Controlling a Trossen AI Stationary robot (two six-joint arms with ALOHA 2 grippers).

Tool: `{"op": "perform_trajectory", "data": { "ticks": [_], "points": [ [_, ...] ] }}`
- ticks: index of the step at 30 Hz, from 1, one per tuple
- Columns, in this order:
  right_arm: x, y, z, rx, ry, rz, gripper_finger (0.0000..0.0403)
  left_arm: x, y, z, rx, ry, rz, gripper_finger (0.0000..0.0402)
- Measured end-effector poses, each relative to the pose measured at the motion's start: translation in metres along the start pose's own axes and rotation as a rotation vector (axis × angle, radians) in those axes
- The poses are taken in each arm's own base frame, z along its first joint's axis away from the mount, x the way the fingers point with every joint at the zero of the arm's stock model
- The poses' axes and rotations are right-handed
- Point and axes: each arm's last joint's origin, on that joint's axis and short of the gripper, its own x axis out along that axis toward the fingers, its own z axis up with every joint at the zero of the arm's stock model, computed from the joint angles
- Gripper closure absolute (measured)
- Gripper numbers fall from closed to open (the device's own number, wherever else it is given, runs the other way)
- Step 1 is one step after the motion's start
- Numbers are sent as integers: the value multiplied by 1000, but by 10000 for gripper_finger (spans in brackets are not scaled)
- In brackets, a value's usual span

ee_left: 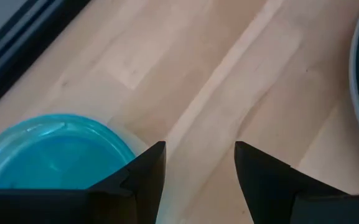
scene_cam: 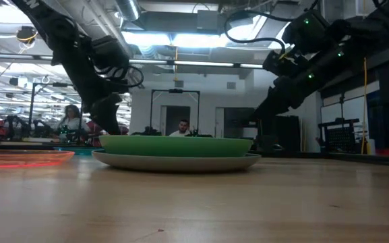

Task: Stack plastic plates
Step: Stack the blue plate on top of the pink plate

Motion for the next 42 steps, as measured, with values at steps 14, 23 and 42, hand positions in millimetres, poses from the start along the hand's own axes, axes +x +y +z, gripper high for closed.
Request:
{"op": "perform_trajectory", "data": {
  "ticks": [14, 23, 42],
  "points": [
    [0, -1, 1, -29, -23, -20, 281, 13, 26, -12, -119, 127, 56, 217],
    [0, -1, 1, -33, -23, -27, 281, 18, 26, -15, -88, 161, 154, 217],
    [0, -2, 4, -4, -49, -54, 281, 37, 23, -16, -37, 189, 147, 259]
  ]
}}
